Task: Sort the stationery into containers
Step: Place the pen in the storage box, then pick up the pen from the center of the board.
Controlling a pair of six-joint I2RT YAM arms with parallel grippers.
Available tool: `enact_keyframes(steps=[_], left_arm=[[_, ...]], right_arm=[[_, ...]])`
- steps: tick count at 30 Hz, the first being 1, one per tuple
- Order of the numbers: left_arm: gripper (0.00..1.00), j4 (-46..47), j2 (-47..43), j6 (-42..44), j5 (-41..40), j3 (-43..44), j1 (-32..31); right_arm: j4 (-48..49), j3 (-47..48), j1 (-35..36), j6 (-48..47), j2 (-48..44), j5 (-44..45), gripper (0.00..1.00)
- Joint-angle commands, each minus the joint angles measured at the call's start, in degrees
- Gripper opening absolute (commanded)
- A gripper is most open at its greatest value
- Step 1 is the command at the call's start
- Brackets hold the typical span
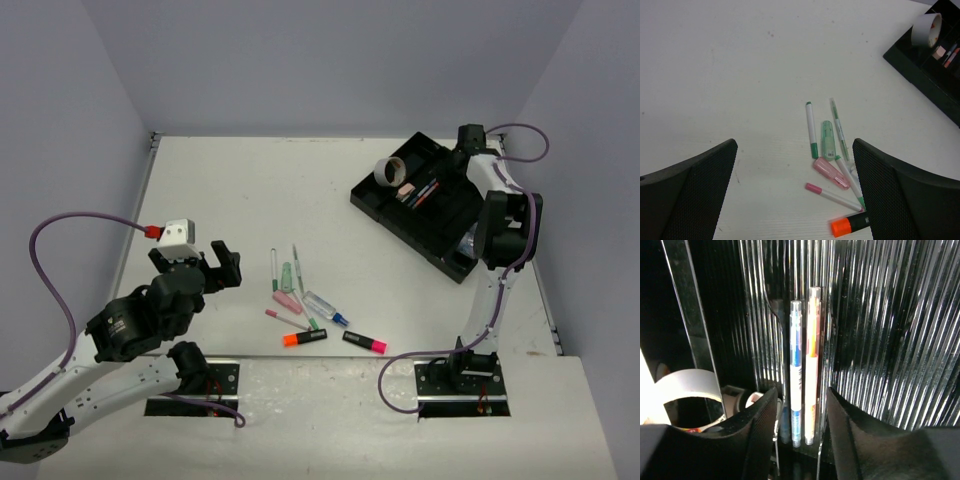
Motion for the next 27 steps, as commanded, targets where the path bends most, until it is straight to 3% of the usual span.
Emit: enact_keyframes(steps=[1, 6, 9, 15, 17, 20, 27], left_arm=[[1.00, 1.4, -0.3, 0.0, -1.0, 0.0, 0.0], [1.00, 1.5, -0.4, 0.0, -1.1, 0.1, 0.0], [1.00, 1.1, -0.4, -0.4, -1.7, 0.1, 0.0], [1.00, -1.1, -2.4, -3.1, -4.2, 1.0, 0.1], [1.00, -2.4, -3.8, -4.4, -5.2, 1.0, 0.1], [1.00, -2.7, -5.7, -5.2, -5.9, 1.0, 0.1], [1.00, -2.7, -6.9, -5.3, -5.8, 0.9, 0.1]], right_arm=[[0.1, -0.3, 0.3, -0.5, -4.2, -0.5, 0.47], [1.5, -2.9, 3.2, -2.7, -13.4, 0.7, 0.45], [3.0, -6.3, 10.4, -6.9, -21.8, 2.5, 0.44], [4.2, -16.5, 28.9, -10.2, -29.5, 9.8, 0.38], [4.7, -18.1, 38.8, -9.6, -28.4, 12.2, 0.37], [2.5, -15.0, 46.1, -8.4, -23.7, 14.0, 0.36], [-3.8, -4.6, 55.9, -6.7, -8.7, 16.7, 0.34]])
